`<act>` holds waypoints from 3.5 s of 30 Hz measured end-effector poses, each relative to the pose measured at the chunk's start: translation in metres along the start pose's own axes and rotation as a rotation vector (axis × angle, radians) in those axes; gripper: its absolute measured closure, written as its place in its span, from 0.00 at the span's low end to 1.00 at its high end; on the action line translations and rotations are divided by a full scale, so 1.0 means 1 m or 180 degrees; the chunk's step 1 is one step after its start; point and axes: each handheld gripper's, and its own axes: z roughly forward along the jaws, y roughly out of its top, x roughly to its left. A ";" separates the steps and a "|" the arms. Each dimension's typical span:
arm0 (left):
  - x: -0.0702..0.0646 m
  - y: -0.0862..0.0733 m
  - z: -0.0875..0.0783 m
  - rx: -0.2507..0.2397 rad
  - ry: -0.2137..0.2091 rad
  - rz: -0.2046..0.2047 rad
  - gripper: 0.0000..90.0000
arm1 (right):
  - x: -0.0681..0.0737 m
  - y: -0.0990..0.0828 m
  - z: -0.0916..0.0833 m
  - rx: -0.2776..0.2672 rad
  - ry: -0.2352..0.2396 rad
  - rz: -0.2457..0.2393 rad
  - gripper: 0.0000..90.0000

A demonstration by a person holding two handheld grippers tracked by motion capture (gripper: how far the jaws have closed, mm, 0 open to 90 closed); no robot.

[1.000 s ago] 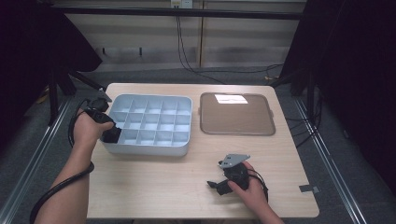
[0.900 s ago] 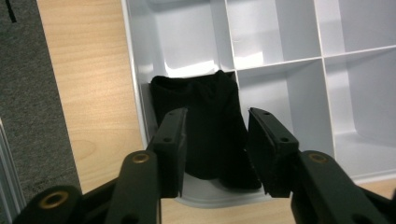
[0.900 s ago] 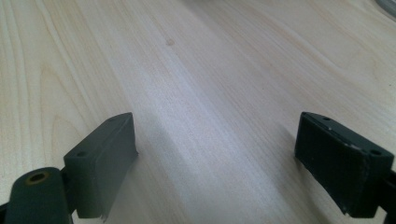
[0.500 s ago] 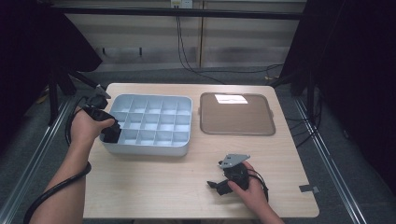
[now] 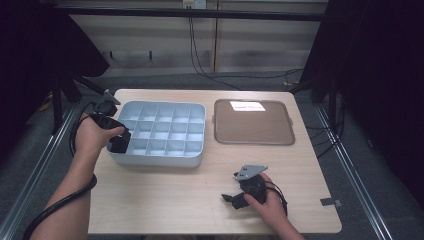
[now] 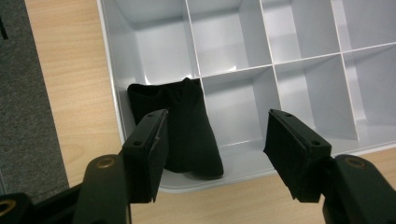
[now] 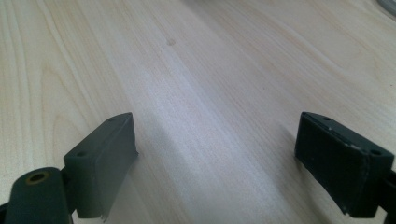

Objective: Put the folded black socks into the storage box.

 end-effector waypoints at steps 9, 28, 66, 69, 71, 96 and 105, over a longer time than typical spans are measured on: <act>0.001 -0.008 -0.001 0.0007 -0.0064 -0.0002 0.43 | 0.000 0.000 0.000 0.0000 -0.0004 -0.0002 0.14; -0.007 -0.023 -0.006 -0.0022 -0.0195 0.0118 0.41 | 0.000 0.000 0.000 0.0002 0.0000 0.0004 0.14; -0.029 -0.050 0.009 -0.0181 -0.0603 0.0367 0.31 | 0.000 0.000 0.000 0.0008 0.0003 0.0001 0.14; -0.031 -0.052 0.010 -0.0188 -0.0641 0.0388 0.30 | 0.000 0.000 0.000 0.0009 0.0004 0.0002 0.14; -0.032 -0.053 0.010 -0.0202 -0.0657 0.0407 0.29 | 0.000 0.000 0.000 0.0010 0.0006 0.0003 0.14; -0.049 -0.081 0.025 -0.0293 -0.0887 0.0660 0.27 | 0.000 0.000 0.000 0.0013 0.0006 0.0006 0.14; -0.057 -0.092 0.035 -0.0338 -0.0972 0.0701 0.27 | 0.000 0.000 0.000 0.0013 0.0006 0.0007 0.14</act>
